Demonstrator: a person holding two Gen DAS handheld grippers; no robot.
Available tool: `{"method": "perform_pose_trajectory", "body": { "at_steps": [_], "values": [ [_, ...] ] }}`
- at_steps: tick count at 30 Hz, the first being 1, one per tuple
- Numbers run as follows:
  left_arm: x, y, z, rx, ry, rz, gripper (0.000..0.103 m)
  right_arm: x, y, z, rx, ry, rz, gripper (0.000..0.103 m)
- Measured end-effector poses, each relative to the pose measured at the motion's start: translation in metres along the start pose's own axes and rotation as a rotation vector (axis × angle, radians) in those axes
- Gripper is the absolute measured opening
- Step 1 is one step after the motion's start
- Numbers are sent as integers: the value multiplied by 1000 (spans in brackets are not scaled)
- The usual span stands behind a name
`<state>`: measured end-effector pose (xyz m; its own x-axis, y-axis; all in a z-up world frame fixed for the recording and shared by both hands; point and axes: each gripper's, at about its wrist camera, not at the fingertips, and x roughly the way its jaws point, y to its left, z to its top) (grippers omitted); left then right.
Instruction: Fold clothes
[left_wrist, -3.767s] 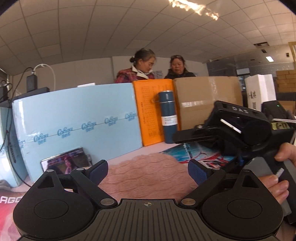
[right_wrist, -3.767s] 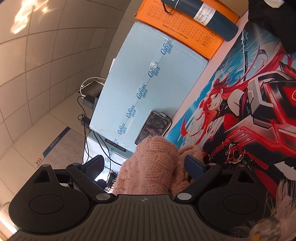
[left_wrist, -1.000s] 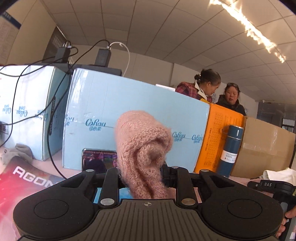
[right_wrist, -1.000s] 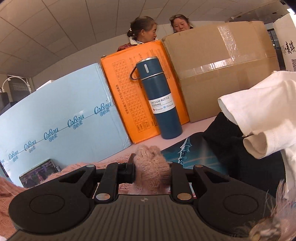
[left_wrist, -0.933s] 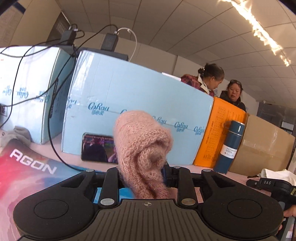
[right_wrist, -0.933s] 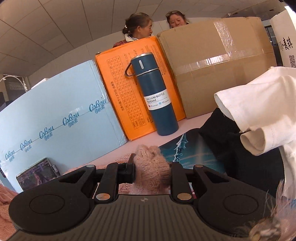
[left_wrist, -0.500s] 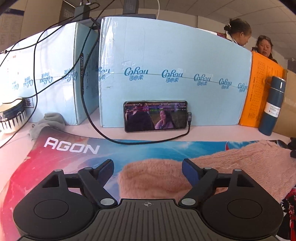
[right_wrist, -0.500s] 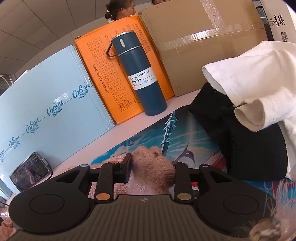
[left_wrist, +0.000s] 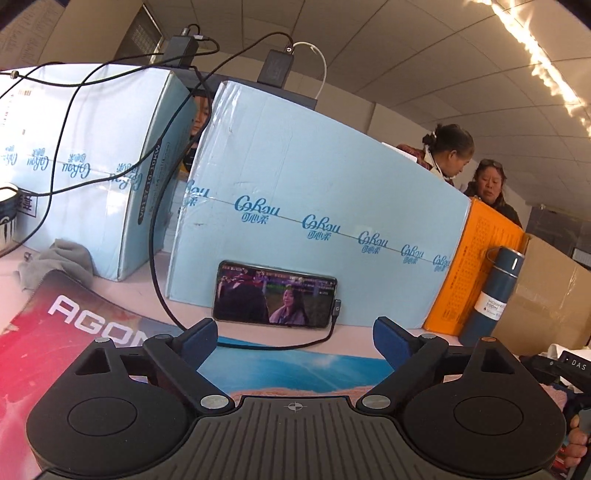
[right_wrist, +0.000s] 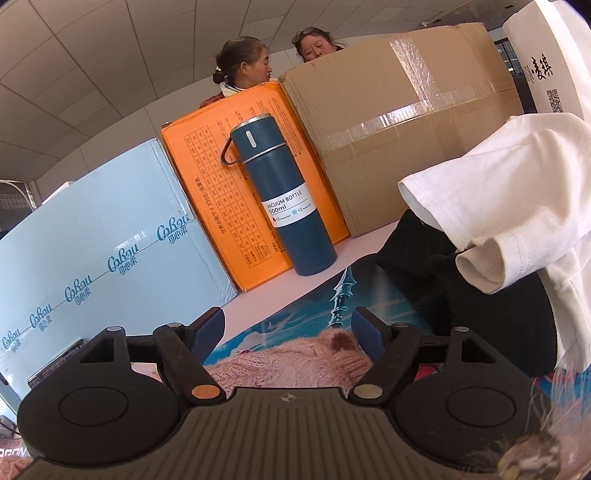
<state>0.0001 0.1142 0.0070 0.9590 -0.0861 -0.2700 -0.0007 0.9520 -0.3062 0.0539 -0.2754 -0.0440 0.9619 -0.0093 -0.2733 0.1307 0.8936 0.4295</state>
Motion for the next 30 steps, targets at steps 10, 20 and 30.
{"method": "perform_pose_trajectory", "body": {
  "at_steps": [10, 20, 30],
  "values": [
    [28, -62, -37, 334, 254, -107, 94, 1, 9, -6, -43, 47, 36, 82],
    [32, -34, -30, 188, 287, -76, 71, 10, 6, -8, -21, 124, 32, 84],
    [26, -8, -20, 77, 232, -115, 33, 15, 3, -10, -6, 161, 24, 84]
  ]
}}
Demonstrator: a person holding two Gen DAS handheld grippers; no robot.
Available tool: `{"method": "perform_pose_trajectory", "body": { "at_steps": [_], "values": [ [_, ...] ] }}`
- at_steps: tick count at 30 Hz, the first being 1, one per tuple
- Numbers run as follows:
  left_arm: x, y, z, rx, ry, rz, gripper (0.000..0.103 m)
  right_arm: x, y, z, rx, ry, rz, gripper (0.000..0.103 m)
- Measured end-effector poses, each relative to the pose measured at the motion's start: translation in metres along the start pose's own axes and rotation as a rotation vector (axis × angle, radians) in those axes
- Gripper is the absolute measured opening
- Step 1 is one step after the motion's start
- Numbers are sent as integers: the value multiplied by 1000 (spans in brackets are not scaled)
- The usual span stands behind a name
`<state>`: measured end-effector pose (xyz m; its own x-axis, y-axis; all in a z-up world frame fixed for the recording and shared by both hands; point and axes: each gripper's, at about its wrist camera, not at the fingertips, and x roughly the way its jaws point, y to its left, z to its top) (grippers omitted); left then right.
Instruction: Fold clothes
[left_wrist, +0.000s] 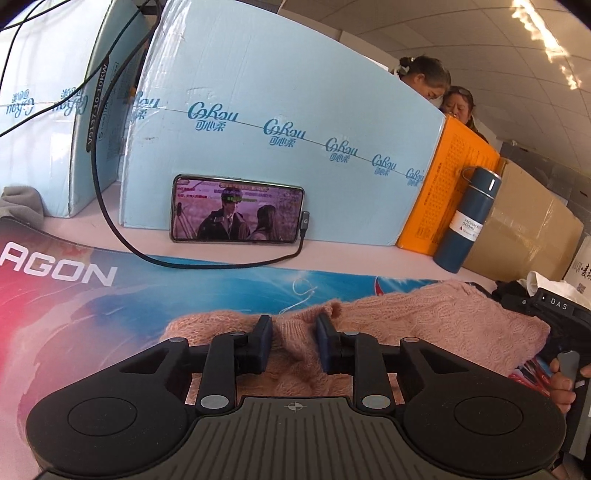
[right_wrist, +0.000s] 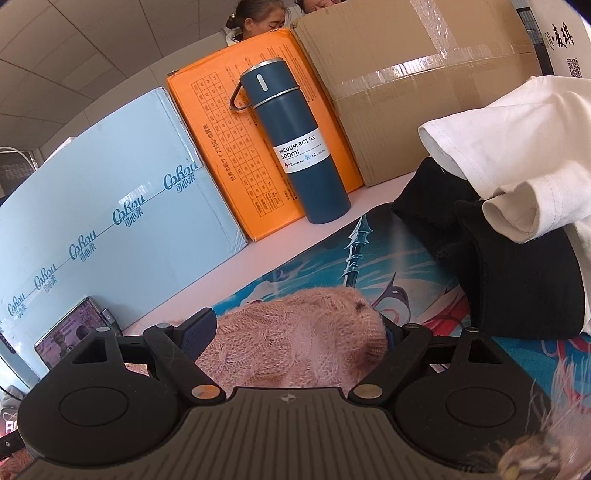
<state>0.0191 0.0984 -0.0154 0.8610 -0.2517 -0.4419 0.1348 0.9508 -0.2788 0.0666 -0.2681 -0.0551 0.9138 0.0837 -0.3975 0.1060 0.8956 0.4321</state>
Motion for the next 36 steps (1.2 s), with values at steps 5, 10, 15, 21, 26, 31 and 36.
{"method": "perform_pose_trajectory", "body": {
  "at_steps": [5, 10, 15, 21, 26, 31, 36],
  "values": [
    [5, -32, -8, 146, 59, -66, 92, 0, 0, 0, 0, 6, 0, 84],
    [13, -35, -11, 160, 106, -20, 92, 0, 0, 0, 0, 8, 0, 84],
    [12, -23, -9, 108, 105, -16, 59, 0, 0, -1, 3, 10, -1, 84],
    [8, 0, -3, 12, 54, 10, 13, 0, -1, -2, 12, 18, 0, 84],
    [-14, 10, 5, -2, -89, 107, 9, 0, -1, -2, 15, 18, 0, 84],
    [-46, 48, 11, -141, -242, 271, 9, -1, -1, -2, 17, 11, 1, 84],
    [-62, 81, 8, -302, -275, 357, 9, -2, -2, -1, 16, 8, 3, 84]
  ]
}}
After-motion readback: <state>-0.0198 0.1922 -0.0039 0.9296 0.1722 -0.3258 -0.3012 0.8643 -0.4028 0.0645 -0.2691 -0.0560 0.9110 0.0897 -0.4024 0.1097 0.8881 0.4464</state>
